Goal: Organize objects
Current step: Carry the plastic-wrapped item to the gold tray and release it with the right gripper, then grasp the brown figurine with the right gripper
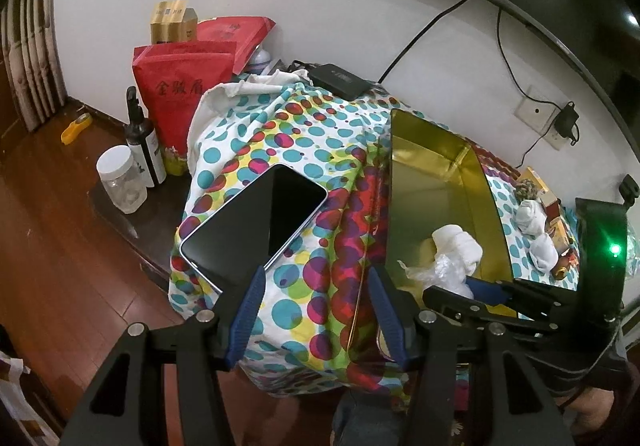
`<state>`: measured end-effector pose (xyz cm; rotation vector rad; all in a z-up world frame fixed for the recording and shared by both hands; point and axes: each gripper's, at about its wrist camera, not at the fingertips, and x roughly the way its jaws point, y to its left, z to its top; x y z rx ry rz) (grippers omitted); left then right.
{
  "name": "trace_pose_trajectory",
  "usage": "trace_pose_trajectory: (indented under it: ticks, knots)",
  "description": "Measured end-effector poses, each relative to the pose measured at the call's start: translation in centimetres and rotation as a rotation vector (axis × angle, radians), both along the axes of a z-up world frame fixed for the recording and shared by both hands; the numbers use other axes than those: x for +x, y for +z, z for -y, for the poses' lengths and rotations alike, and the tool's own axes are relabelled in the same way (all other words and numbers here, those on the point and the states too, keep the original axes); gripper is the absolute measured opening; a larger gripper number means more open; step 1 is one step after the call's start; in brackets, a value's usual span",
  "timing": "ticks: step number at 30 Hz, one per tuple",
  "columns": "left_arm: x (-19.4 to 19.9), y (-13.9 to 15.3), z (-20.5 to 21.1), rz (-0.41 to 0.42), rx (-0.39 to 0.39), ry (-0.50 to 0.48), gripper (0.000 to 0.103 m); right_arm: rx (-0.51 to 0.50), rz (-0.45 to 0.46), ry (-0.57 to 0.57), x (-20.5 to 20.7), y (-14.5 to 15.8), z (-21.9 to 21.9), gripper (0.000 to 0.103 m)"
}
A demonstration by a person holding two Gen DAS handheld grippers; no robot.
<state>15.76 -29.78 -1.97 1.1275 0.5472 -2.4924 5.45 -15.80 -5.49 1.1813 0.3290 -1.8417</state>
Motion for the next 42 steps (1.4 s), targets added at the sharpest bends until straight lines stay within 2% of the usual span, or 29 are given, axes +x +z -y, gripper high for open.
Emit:
trace_pose_trajectory:
  ticks: [10, 13, 19, 27, 36, 42]
  knots:
    - [-0.1, -0.4, 0.2, 0.007, 0.007, -0.004, 0.055, 0.014, 0.031, 0.006, 0.1, -1.0, 0.4, 0.041]
    - [-0.4, -0.4, -0.1, 0.007, 0.004, -0.01, 0.055, -0.009, 0.018, 0.004, 0.1, -0.1, 0.0, 0.049]
    - [-1.6, 0.1, -1.9, 0.004, -0.005, -0.057, 0.055, -0.082, -0.011, -0.056, -0.4, 2.5, -2.8, 0.05]
    - [-4.2, 1.0, -6.2, -0.001, -0.03, -0.163, 0.055, -0.116, -0.048, -0.252, -4.1, 4.2, -10.6, 0.051]
    - [-7.6, 1.4, -11.5, 0.015, -0.06, -0.281, 0.055, -0.104, -0.052, -0.536, -9.2, 3.5, -22.0, 0.051]
    - [-9.8, 0.8, -15.0, 0.042, -0.073, -0.351, 0.055, -0.097, -0.039, -0.66, -11.6, 2.4, -26.7, 0.051]
